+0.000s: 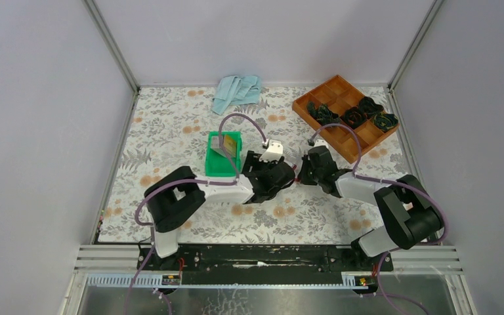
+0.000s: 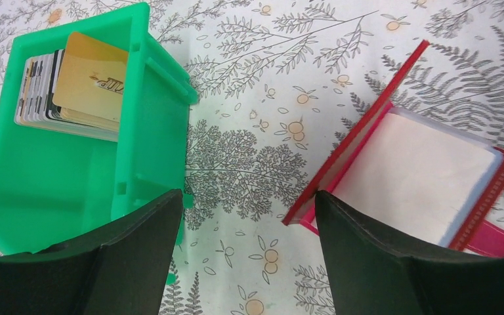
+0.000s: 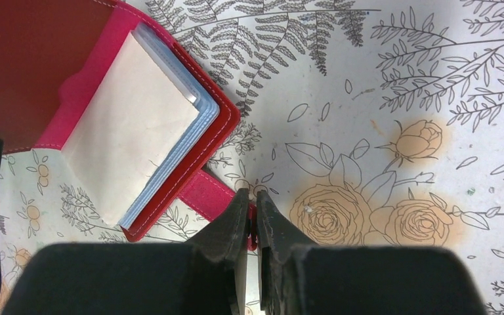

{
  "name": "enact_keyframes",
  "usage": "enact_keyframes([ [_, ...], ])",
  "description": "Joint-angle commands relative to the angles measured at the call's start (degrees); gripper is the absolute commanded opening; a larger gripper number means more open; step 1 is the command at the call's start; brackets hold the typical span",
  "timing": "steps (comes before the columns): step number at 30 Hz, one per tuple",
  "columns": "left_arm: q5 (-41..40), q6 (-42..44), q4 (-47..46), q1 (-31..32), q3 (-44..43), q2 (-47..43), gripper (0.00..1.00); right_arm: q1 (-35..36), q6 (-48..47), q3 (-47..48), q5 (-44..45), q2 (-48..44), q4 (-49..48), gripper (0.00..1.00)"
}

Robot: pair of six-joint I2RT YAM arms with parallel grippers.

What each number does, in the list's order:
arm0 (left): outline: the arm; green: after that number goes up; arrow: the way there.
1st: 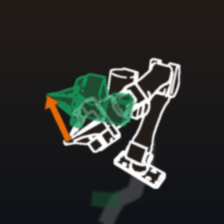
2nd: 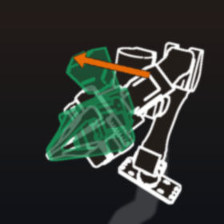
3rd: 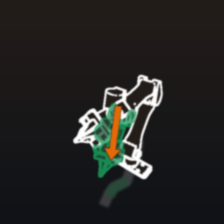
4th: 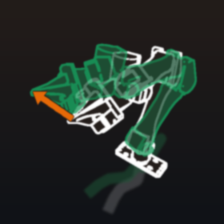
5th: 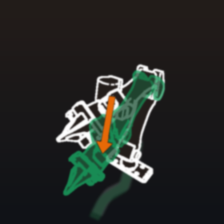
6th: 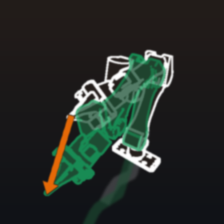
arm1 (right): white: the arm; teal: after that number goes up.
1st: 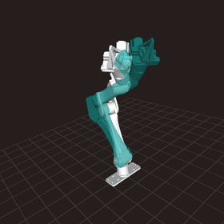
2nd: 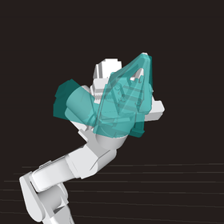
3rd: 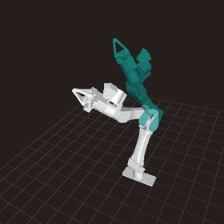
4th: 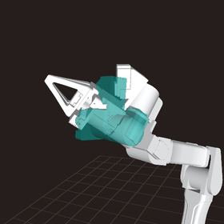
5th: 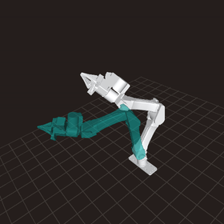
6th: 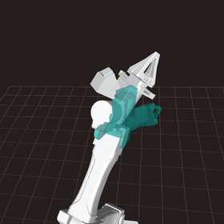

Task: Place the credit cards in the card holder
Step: Open the card holder at the center of the board.

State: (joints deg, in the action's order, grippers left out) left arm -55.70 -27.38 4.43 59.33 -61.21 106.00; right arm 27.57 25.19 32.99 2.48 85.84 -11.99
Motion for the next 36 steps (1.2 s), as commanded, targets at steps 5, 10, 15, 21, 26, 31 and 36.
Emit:
enact_keyframes([
  [5,-1.68,3.03,1.29,-2.25,-3.58,3.44,0.81,-0.63,-1.74,-1.06,1.35,-2.36,4.88,0.0],
  [10,-1.29,4.44,1.22,-2.97,-4.88,4.59,0.81,-0.75,-1.64,-1.01,1.66,-3.2,6.07,0.0],
  [15,-0.11,4.93,1.28,-3.44,-5.69,6.11,0.81,-0.8,-1.76,-0.41,2.64,-3.58,7.72,0.0],
  [21,1.14,3.99,1.71,-3.49,-6.18,8.12,0.8,-1.07,-1.42,0.47,3.39,-2.15,8.84,0.0],
  [26,2.35,3.16,2.12,-3.54,-6.22,9.17,0.8,-1.57,-1.1,1.17,3.96,-0.63,9.05,0.0],
  [31,4.02,1.74,2.8,-3.59,-6.07,10.35,0.79,-2.32,-0.63,1.76,4.38,0.79,9.3,0.04],
  [36,5.62,-0.19,3.32,-3.58,-5.26,10.05,0.79,-2.65,0.2,1.75,4.1,1.11,8.26,0.17],
])
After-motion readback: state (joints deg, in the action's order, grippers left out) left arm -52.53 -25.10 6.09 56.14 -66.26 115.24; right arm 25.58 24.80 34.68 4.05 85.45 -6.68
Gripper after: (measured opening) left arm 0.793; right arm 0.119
